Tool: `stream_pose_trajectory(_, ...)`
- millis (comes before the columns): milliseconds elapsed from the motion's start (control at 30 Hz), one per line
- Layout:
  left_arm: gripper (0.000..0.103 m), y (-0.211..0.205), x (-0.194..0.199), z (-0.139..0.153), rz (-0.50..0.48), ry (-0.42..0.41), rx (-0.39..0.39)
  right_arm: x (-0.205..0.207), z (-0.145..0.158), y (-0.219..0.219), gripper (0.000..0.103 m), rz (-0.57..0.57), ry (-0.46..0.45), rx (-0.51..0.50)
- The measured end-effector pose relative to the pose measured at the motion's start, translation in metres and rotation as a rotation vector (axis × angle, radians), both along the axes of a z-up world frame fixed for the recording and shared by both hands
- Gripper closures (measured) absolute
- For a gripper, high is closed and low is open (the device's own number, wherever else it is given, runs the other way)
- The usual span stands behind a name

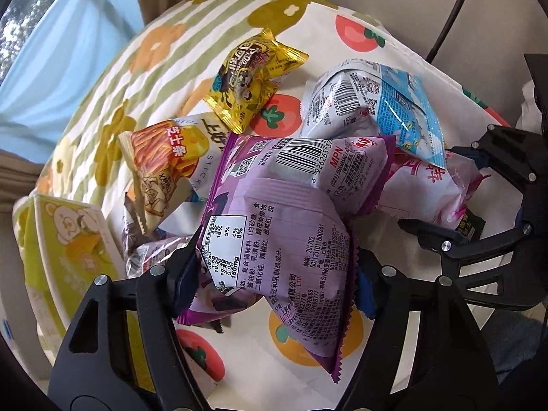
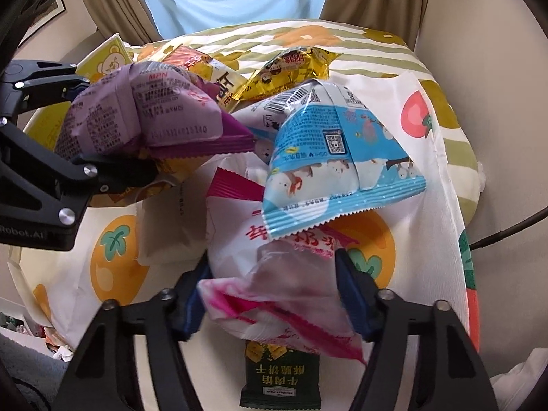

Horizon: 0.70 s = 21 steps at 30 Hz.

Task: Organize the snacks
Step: 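Grasp the purple snack bag with the left gripper while the right grasps a pink-white bag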

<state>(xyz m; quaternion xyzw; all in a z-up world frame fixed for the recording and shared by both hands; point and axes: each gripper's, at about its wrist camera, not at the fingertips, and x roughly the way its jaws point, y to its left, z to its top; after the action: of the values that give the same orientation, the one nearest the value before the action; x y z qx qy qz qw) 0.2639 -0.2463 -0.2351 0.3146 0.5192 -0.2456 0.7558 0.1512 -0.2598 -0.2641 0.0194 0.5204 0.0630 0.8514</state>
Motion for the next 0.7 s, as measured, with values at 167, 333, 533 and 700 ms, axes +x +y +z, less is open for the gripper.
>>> stream_pose_trajectory(167, 0.034, 0.005, -0.009, 0.013, 0.025, -0.019, -0.021, -0.008, 0.003, 0.001, 0.045, -0.003, -0.002, -0.005)
stream_pose_trajectory(333, 0.034, 0.010, -0.020, 0.028, 0.057, -0.039, -0.042, -0.022, 0.011, 0.002, 0.045, -0.007, -0.008, -0.009)
stream_pose_trajectory(533, 0.034, 0.019, -0.036, 0.047, 0.111, -0.068, -0.069, -0.039, 0.028, 0.003, 0.045, 0.013, -0.027, -0.013)
stream_pose_trajectory(700, 0.034, 0.033, -0.050, 0.072, 0.187, -0.113, -0.119, -0.044, 0.050, 0.005, 0.046, 0.043, -0.047, -0.019)
